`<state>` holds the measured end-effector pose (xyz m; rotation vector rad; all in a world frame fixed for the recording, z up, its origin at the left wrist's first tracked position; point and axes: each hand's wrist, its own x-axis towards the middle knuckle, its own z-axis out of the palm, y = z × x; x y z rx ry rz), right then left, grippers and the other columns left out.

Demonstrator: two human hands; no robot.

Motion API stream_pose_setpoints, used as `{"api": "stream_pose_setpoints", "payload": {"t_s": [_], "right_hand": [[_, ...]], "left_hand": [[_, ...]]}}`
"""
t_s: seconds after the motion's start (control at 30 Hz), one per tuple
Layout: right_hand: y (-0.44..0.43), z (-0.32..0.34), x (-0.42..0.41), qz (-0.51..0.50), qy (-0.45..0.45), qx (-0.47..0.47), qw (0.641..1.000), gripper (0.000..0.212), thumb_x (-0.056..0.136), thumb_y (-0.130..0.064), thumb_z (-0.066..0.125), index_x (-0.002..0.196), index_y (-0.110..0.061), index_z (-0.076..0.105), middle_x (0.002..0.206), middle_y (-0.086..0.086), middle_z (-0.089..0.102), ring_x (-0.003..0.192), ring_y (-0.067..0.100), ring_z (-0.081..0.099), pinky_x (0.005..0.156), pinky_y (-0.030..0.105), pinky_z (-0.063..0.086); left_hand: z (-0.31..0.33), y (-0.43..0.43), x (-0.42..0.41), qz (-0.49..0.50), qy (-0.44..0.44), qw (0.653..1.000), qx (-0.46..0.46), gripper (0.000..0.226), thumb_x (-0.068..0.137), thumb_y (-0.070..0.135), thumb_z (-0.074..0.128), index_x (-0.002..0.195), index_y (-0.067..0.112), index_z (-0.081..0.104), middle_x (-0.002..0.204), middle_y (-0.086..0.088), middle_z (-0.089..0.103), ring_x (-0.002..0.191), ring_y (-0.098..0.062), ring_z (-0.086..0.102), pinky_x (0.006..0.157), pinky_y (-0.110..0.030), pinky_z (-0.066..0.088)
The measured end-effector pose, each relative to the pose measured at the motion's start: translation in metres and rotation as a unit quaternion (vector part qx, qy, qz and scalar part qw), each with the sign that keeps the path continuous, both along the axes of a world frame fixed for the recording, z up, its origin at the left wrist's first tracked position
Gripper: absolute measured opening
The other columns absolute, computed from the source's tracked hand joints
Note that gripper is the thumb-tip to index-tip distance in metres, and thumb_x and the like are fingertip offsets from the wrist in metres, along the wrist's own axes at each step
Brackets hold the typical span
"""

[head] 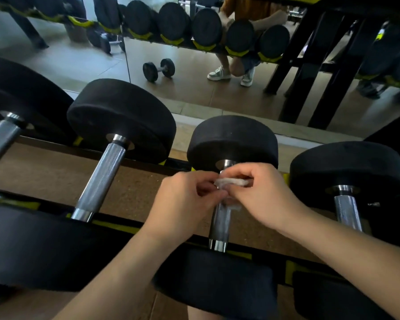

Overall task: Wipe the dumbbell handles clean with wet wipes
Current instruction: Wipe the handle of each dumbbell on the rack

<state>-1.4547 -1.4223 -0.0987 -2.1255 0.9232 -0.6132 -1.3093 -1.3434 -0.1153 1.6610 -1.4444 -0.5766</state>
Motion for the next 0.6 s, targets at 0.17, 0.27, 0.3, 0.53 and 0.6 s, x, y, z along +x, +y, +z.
{"api": "stream_pose_setpoints", "payload": {"t_s": [0.17,0.27,0.3,0.53,0.6], "right_hand": [[-0.001,-0.006,-0.002,-0.052,0.014,-0.081,0.995,0.010,0.085,-0.023,0.070,0.093,-0.027,0.074,0.088,-0.013,0.071,0.085,-0.003,0.064,0.075,0.011,0.050],[-0.005,-0.009,-0.003,-0.087,0.027,-0.118,0.989,0.008,0.089,-0.019,0.065,0.091,-0.025,0.069,0.082,-0.012,0.067,0.077,-0.001,0.061,0.067,0.013,0.047],[-0.005,-0.011,-0.002,-0.110,0.020,-0.118,0.987,0.007,0.089,-0.016,0.065,0.089,-0.024,0.066,0.080,-0.011,0.065,0.074,0.001,0.061,0.064,0.015,0.049],[0.019,-0.026,-0.003,-0.127,0.048,-0.113,0.984,0.028,0.088,-0.022,0.067,0.116,-0.026,0.068,0.110,-0.014,0.055,0.094,-0.001,0.055,0.079,0.009,0.045],[0.015,-0.019,-0.001,-0.111,0.085,-0.167,0.976,0.024,0.089,-0.017,0.065,0.112,-0.023,0.070,0.104,-0.014,0.054,0.090,-0.001,0.053,0.077,0.010,0.044]], "left_hand": [[-0.008,-0.008,0.005,-0.006,0.037,0.998,0.053,0.009,0.081,0.036,0.073,0.090,0.033,0.075,0.081,0.016,0.072,0.078,0.006,0.064,0.074,-0.020,0.054],[-0.010,-0.010,0.004,-0.014,0.010,0.999,0.047,0.005,0.084,0.032,0.071,0.087,0.032,0.075,0.079,0.015,0.071,0.078,0.004,0.063,0.073,-0.020,0.052],[-0.010,-0.012,0.003,-0.009,0.000,0.999,0.040,0.004,0.084,0.031,0.071,0.086,0.032,0.074,0.079,0.016,0.070,0.078,0.004,0.063,0.073,-0.020,0.052],[-0.014,-0.021,0.003,0.000,-0.015,1.000,-0.004,0.018,0.082,0.026,0.074,0.095,0.037,0.070,0.083,0.018,0.068,0.083,0.007,0.062,0.074,-0.011,0.051],[-0.013,-0.021,0.005,0.000,-0.017,1.000,0.005,0.011,0.082,0.029,0.074,0.091,0.036,0.074,0.081,0.018,0.070,0.079,0.005,0.064,0.075,-0.020,0.055]]}}
